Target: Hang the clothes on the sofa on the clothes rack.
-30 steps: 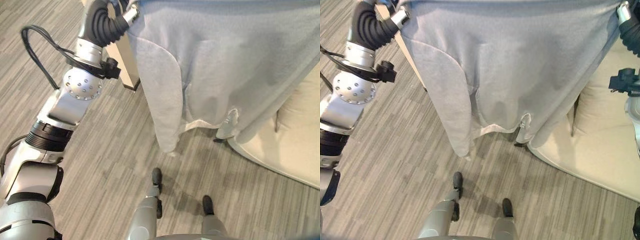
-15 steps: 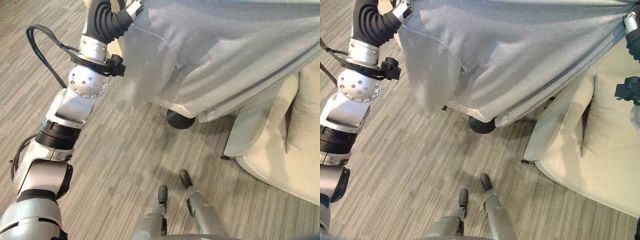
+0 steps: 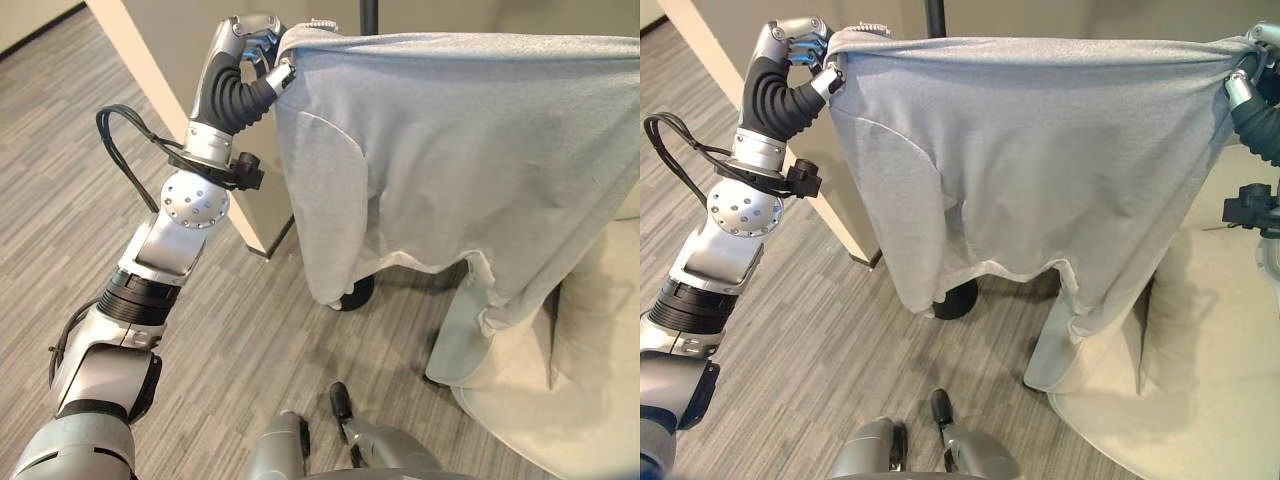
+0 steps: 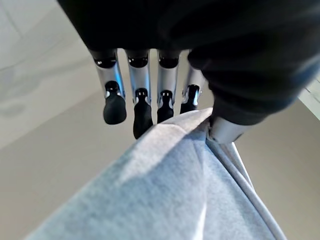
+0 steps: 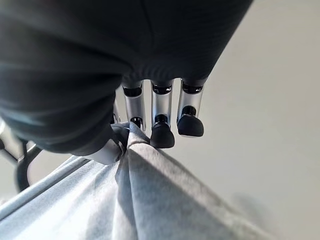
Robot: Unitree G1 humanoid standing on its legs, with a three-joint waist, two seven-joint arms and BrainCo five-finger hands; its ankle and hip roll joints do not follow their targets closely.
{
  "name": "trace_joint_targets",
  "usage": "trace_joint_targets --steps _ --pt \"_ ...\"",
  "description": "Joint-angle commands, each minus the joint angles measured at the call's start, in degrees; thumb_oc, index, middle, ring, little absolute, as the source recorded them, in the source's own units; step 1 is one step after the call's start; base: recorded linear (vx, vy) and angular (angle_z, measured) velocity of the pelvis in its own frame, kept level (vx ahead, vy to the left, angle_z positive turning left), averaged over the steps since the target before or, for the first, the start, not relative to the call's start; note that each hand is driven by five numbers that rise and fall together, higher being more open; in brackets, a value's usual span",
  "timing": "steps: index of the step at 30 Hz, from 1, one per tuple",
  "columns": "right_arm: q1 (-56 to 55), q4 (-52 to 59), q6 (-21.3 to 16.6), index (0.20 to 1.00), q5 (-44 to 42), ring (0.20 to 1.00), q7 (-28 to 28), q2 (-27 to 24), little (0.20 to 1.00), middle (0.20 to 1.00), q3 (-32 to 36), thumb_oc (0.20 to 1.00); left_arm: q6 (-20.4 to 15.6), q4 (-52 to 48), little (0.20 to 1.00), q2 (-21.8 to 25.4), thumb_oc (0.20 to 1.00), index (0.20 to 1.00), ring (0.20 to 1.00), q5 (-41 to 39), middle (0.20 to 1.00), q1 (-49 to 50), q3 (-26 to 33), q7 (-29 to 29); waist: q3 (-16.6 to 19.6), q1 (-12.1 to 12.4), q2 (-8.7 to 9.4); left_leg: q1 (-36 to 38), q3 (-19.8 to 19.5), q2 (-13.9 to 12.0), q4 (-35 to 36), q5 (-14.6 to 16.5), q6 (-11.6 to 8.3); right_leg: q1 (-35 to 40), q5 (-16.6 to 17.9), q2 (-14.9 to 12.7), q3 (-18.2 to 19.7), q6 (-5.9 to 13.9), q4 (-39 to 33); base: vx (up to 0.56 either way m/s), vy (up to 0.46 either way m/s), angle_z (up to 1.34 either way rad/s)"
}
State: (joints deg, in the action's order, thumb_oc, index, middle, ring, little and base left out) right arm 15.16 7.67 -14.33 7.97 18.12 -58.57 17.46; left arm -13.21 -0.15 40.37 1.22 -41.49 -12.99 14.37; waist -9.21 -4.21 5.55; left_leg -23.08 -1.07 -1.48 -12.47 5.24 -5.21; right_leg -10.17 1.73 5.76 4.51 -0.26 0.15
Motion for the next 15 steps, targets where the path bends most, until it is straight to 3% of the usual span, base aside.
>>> trace_joint_targets --steps 1,5,10,15 --pt "0.41 -2.12 1.47 0.2 1.38 0.2 4.28 -4.27 0.2 0.2 8.4 0.2 0.17 2.14 0.2 2.34 0.2 0.2 0.2 0.06 0.2 -2.89 7.81 4.03 2.7 1.58 -1.53 4.82 3.74 3.4 12.49 -9.84 0.58 6.65 -1.94 -1.41 5.55 5.68 -2.77 0.1 0.057 -0.46" --pt "-1.01 0.11 1.69 0.2 3.85 0.2 4.21 -2.2 0.2 0.2 9.58 0.2 0.07 0.24 0.2 2.18 0.2 0.2 0.2 1.08 0.2 0.0 9.58 4.02 4.67 1.62 -1.98 8.9 4.9 3.09 17.16 -11.37 0.43 7.58 -2.92 -1.94 5.69 6.41 -2.74 0.17 0.104 -0.35" --pt "-0.09 2.18 2.17 0.2 6.29 0.2 3.86 0.13 0.2 0.2 8.14 0.2 -0.09 -2.96 0.2 3.38 0.2 0.2 0.2 1.95 0.2 3.87 12.82 4.36 5.83 2.67 -1.68 11.57 7.52 3.12 17.47 -10.46 0.91 8.25 -3.05 -4.08 5.91 7.46 -2.35 0.14 0.135 -0.55" --pt "0.93 5.02 2.04 0.2 9.71 0.2 4.01 3.26 0.2 0.2 7.41 0.2 -0.71 -7.38 0.2 4.4 0.2 0.2 0.2 2.94 0.2 8.44 17.72 5.02 6.66 4.26 -1.8 13.56 9.22 3.62 17.47 -8.39 2.64 8.6 -2.8 -6.73 6.2 9.34 -1.27 0.08 0.116 -0.06"
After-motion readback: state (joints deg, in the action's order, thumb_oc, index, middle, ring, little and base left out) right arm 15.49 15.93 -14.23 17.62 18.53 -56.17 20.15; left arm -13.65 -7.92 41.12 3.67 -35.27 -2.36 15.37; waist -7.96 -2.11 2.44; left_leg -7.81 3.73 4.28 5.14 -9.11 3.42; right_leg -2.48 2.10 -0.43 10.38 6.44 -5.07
